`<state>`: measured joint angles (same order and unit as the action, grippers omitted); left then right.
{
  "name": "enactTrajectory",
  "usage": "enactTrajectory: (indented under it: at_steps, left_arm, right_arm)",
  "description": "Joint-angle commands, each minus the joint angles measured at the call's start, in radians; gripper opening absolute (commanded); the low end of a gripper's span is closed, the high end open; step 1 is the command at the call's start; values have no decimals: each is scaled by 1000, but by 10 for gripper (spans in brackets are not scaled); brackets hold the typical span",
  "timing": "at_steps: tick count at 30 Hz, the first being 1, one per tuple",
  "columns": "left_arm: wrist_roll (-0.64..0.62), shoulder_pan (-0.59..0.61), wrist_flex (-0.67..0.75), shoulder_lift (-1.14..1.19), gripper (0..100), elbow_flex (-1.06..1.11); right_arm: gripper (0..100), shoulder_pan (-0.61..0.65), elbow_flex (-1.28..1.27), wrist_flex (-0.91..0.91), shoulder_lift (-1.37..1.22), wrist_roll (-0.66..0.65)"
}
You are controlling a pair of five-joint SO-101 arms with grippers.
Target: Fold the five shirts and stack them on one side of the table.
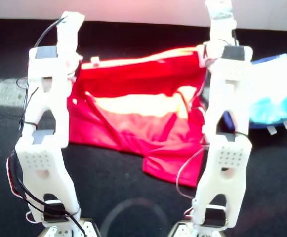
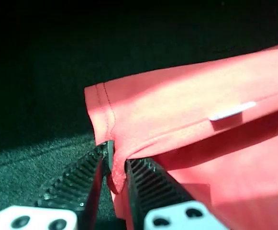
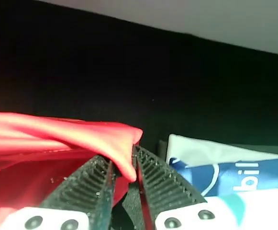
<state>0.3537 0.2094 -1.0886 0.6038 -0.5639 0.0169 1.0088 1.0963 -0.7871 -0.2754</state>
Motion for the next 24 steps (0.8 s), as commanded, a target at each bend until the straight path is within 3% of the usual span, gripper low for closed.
enactTrajectory:
  at_steps: [1, 7, 13, 24]
  left_arm:
    - [-38, 15, 77, -61, 10, -41]
    - [-209, 10, 137, -58, 10, -38]
    - [-215, 10, 140, -5, 10, -42]
    - [-213, 15, 91, 130, 10, -44]
  right_arm:
    - [6, -31, 10, -117, -7, -2]
    - [6, -5, 21, -68, -8, -2]
    - [6, 73, 120, 306, -19, -6]
    - [6, 77, 47, 415, -130, -2]
